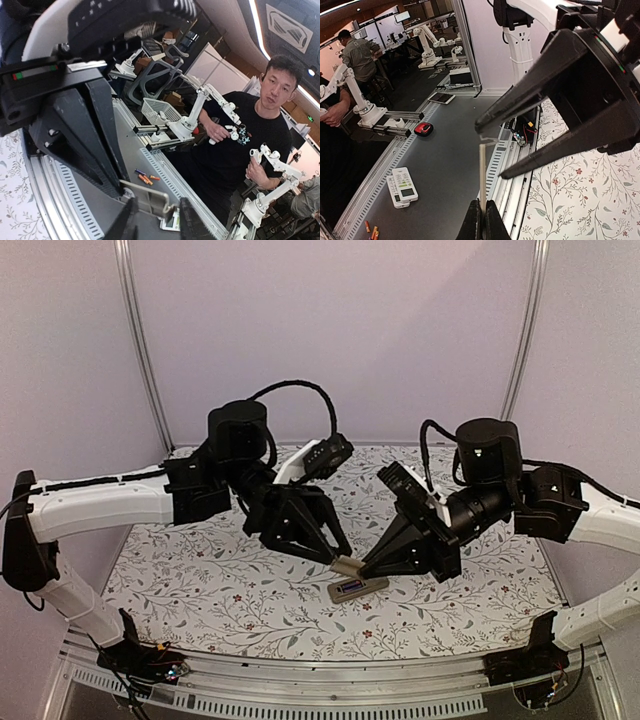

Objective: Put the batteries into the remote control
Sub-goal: Pass from the left arm to the right

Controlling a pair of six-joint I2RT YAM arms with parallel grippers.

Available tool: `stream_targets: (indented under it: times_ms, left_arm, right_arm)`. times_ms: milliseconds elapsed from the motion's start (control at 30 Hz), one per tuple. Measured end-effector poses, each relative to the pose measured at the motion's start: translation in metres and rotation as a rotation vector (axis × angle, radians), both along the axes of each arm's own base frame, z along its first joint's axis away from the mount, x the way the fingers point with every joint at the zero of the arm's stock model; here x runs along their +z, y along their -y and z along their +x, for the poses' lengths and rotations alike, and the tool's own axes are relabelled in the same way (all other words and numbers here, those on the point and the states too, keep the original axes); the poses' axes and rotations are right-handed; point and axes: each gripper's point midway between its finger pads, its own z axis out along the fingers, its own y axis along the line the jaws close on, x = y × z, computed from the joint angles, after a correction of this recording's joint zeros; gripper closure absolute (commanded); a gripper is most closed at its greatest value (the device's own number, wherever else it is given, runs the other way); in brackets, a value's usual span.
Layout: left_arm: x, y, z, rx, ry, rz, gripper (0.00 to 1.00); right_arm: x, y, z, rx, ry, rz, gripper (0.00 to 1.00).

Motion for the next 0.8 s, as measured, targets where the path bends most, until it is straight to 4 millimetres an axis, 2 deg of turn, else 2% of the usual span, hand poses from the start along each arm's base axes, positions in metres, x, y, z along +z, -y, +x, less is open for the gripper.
stream_targets:
  times_ms: [167,267,400,533,633,800]
  left_arm:
    - [-0.007,0.004,0.012,0.091,0.014,0.008,0.2]
    - [-0.009,-0.001,0.029,0.227,0.061,0.012,0.13]
    - [-0.001,-0.019,0.06,0.493,0.221,-0.022,0.13]
    - [0.003,-0.037,0.08,0.693,0.426,-0.046,0.16]
    - [-0.011,-0.043,0.091,0.787,0.618,-0.011,0.19]
    - [-0.045,-0.045,0.093,0.788,0.902,0.082,0.21]
  right_arm:
    - [-0.002,-0.002,0.002,-0.015,-0.015,-0.011,1.0]
    - [-0.003,-0.001,0.006,-0.033,-0.03,-0.022,1.0]
    - [-0.007,0.002,0.021,-0.085,-0.086,-0.058,1.0]
    - [-0.017,0.004,0.041,-0.147,-0.161,-0.107,1.0]
    - [-0.033,0.003,0.054,-0.185,-0.235,-0.17,1.0]
    - [-0.061,0.002,0.067,-0.224,-0.348,-0.267,1.0]
